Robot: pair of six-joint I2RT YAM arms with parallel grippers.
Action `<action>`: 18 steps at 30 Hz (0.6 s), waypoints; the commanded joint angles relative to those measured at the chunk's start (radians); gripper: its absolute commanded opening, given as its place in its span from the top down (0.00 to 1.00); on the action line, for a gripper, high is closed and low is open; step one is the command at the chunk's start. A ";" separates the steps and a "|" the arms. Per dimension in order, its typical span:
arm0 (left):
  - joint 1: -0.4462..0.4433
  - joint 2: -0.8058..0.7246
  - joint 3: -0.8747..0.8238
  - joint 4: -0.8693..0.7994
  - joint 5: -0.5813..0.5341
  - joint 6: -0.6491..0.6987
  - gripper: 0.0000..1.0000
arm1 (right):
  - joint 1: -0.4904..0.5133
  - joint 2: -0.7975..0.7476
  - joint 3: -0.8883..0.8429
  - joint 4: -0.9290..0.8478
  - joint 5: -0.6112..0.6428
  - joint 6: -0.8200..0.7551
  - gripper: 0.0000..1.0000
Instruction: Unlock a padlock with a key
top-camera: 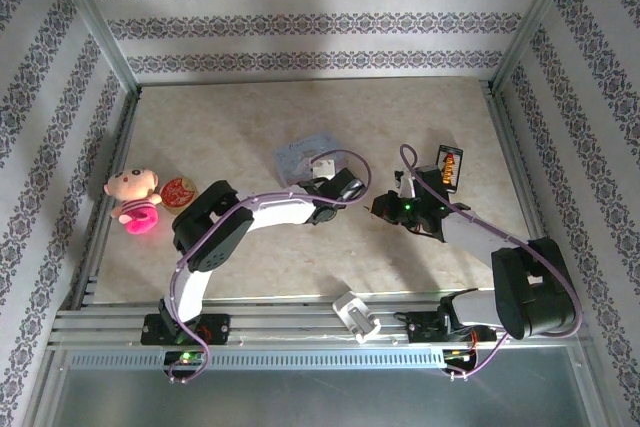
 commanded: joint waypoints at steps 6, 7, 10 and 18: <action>0.011 0.102 0.167 -0.264 -0.084 -0.171 0.37 | -0.009 0.024 0.027 0.016 -0.027 -0.020 1.00; 0.011 0.103 0.168 -0.267 -0.097 -0.180 0.37 | -0.008 0.023 0.027 0.016 -0.027 -0.022 1.00; 0.011 0.103 0.162 -0.251 -0.111 -0.176 0.38 | -0.009 0.028 0.027 0.019 -0.028 -0.023 1.00; 0.011 0.102 0.148 -0.198 -0.120 -0.153 0.49 | -0.008 0.043 0.025 0.031 -0.031 -0.022 1.00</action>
